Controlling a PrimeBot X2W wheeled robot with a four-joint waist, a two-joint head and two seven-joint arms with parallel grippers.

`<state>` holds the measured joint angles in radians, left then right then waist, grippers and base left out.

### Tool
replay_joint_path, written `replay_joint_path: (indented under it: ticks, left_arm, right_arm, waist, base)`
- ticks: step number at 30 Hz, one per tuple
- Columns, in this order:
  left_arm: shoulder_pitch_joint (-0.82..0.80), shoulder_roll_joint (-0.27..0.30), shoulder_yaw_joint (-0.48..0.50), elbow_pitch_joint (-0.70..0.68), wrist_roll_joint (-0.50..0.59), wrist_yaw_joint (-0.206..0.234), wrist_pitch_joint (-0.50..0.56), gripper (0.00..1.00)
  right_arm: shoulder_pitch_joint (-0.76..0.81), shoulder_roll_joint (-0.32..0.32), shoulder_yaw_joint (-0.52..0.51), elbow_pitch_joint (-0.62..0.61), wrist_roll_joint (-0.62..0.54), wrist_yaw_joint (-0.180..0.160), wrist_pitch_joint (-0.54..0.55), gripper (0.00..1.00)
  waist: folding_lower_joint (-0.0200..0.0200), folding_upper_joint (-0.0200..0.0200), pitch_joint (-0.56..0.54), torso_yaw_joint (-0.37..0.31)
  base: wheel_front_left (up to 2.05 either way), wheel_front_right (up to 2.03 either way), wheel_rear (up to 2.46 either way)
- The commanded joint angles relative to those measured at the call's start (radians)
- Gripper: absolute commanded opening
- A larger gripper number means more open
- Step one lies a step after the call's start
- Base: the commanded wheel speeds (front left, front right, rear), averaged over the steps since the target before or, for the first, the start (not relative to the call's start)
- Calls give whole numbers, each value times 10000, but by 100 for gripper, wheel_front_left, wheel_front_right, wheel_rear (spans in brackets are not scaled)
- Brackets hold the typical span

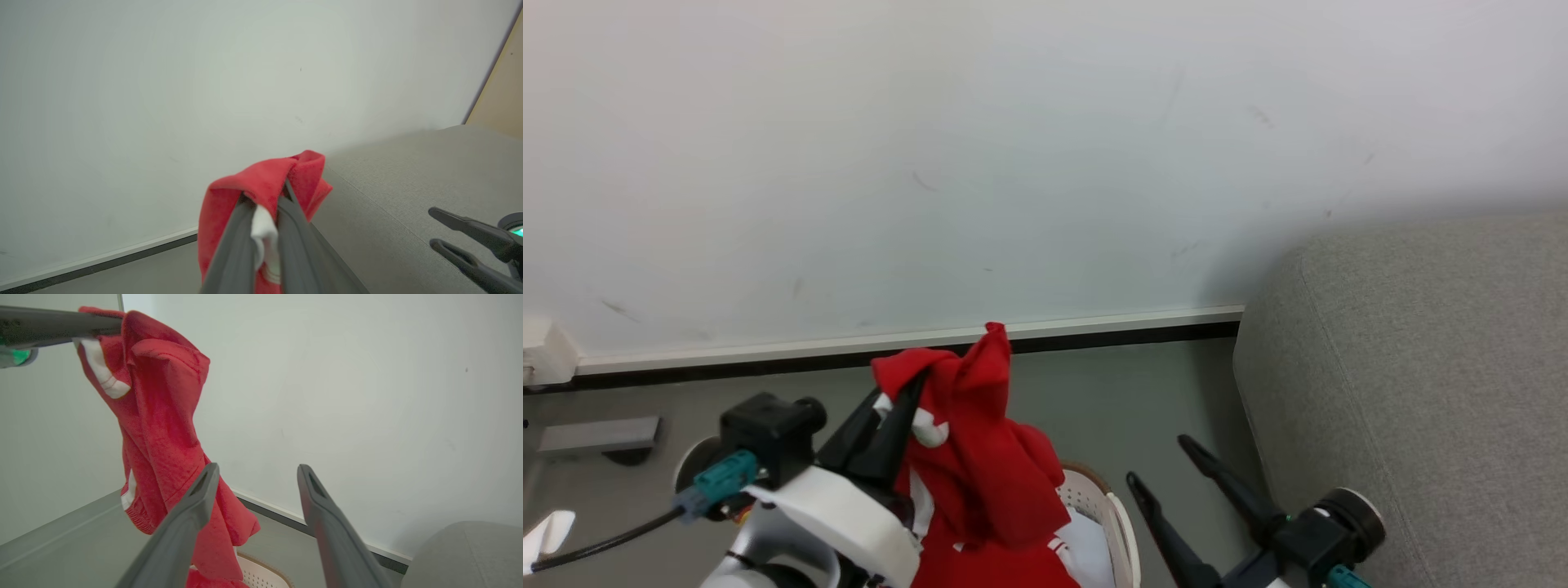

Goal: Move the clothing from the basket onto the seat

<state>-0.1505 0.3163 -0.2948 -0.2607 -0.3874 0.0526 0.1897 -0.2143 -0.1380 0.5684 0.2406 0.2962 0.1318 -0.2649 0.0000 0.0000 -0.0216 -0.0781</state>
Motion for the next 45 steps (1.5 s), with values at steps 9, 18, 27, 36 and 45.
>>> replay_joint_path:
  ticks: [9,18,27,36,45]
  left_arm:
    - [-739,-555,-966,-49,132,-363,170,0]
    - [-962,-1044,-1967,-205,40,-708,429,0]
    - [-877,-1180,-2283,9,115,-675,407,0]
    - [-570,-790,-2203,588,509,-439,162,100]
    - [-219,-1093,-2863,1781,1004,-592,-1281,100]
  right_arm:
    - [-1820,-294,2492,820,1286,-21,13,100]
    - [-2807,-74,3775,1596,2283,-21,11,100]
    - [-3209,-96,3981,1882,3055,-21,9,0]
    - [-2690,-444,2260,1451,2922,-21,5,0]
    - [-2200,-855,526,635,2426,-21,7,0]
  waist:
    - [0,0,-65,6]
    - [0,0,-106,78]
    - [0,0,-102,-13]
    - [0,0,25,-536]
    - [0,0,350,-1863]
  base:
    - [0,0,0]
    - [0,0,0]
    - [0,0,0]
    - [0,0,0]
    - [0,0,0]
